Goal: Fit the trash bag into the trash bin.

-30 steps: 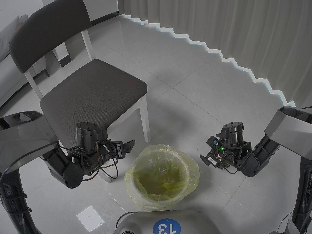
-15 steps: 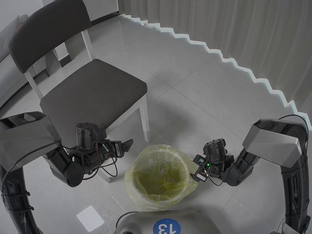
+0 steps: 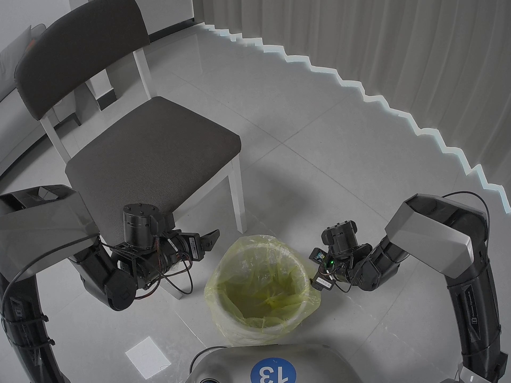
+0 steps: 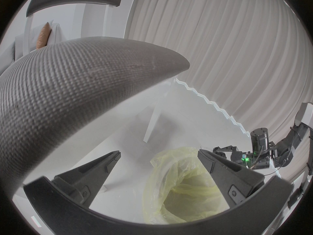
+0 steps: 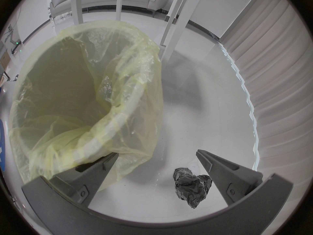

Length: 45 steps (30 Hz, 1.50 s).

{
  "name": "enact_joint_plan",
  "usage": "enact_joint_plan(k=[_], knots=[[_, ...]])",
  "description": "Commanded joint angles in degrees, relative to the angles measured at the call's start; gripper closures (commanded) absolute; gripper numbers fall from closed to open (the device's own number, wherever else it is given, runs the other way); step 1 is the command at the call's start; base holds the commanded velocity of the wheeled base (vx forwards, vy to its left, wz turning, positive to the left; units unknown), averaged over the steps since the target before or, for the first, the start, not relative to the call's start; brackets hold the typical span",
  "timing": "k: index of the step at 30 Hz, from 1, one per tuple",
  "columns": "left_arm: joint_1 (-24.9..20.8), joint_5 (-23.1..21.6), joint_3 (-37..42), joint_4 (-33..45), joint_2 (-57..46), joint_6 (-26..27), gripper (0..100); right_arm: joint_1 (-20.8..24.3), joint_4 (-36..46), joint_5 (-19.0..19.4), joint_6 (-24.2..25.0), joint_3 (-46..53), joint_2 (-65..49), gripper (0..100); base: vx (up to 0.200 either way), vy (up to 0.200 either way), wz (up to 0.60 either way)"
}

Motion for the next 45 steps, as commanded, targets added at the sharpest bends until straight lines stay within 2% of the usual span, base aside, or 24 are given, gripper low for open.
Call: enact_joint_plan(k=[1,3,16,22,32,40,45], knots=[[-0.32,-0.46,0.06,0.09,-0.15,-0.01,0,-0.63,0.93,-1.07,-0.02,-2.27,1.69,0,0.0,0.0,0.0],[-0.41,-0.55,-0.29,0.18,0.03,-0.01,0,-0.63,1.81,-4.06,-0.02,-2.8,1.78,0,0.0,0.0,0.0],[-0.58,-2.04,-1.26,0.53,0.99,-0.01,0,-0.72,5.59,-11.44,0.33,-3.41,1.52,0,0.0,0.0,0.0],[-0.05,-2.13,-1.87,0.53,2.4,-0.01,0,-0.63,5.06,-11.53,1.29,-2.36,0.73,0,0.0,0.0,0.0],[0.56,-4.33,-5.21,1.93,6.27,0.08,0,-0.55,4.71,-11.0,2.53,2.04,-10.79,0,0.0,0.0,0.0],[0.47,-5.2,-8.55,5.1,9.87,2.1,0,-0.11,0.41,-11.09,2.35,6.78,-16.85,0,0.0,0.0,0.0],[0.56,-5.12,-13.83,6.24,16.37,3.24,0,0.42,-1.88,-11.09,2.26,9.95,-18.79,0,0.0,0.0,0.0]])
